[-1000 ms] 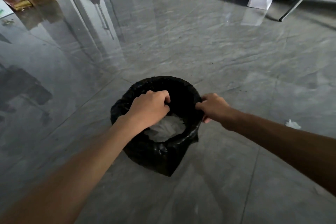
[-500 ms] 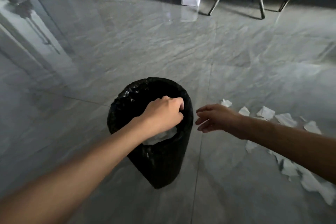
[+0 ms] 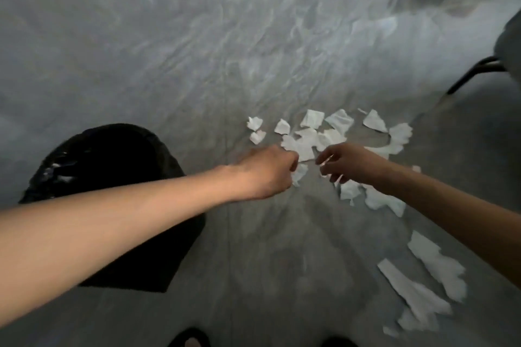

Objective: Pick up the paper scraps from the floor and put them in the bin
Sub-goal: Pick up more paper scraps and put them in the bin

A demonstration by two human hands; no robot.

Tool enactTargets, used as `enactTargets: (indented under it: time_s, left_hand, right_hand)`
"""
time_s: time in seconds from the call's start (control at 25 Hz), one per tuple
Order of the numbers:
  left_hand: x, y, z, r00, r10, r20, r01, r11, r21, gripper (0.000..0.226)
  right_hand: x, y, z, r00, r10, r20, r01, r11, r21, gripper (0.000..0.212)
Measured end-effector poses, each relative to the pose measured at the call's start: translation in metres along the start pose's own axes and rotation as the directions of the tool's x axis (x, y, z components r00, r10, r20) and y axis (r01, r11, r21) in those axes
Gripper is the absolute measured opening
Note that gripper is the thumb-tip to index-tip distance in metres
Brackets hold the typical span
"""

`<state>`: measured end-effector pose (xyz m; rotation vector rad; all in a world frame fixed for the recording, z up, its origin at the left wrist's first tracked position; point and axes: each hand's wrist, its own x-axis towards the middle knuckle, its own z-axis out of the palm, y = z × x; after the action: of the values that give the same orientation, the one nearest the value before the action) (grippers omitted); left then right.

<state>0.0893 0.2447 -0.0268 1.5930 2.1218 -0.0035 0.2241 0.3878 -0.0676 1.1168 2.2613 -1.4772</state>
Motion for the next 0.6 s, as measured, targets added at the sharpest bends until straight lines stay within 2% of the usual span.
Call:
enactTargets:
  time_s: [0.2,0.32,0.44,0.52,0.6]
  left_hand:
    - [0.029,0.023,0.068,0.968,0.147,0.201,-0.153,0.988,0.015,0.032]
    - [0.042,0.046,0.094,0.938,0.214,0.273,-0.234,0.971,0.042,0.034]
    - [0.058,0.067,0.119,0.934,0.261,0.244,-0.281,0.959,0.048,0.036]
    - [0.071,0.076,0.138,0.940,0.286,0.187,-0.302,0.951,0.061,0.041]
    - [0.086,0.081,0.151,0.955,0.281,0.097,-0.289,0.954,0.079,0.048]
  right_hand:
    - [-0.044,0.095,-0.014,0.995,0.093,-0.045,-0.103,0.953,-0.287,0.015]
    - [-0.088,0.155,0.001,0.979,0.181,-0.095,-0.204,0.886,-0.417,0.028]
    - [-0.121,0.212,0.038,0.961,0.204,-0.188,-0.275,0.797,-0.537,0.043]
    - [-0.126,0.236,0.059,0.958,0.174,-0.230,-0.274,0.797,-0.538,0.036]
    - [-0.121,0.246,0.067,0.963,0.107,-0.247,-0.223,0.831,-0.510,0.021]
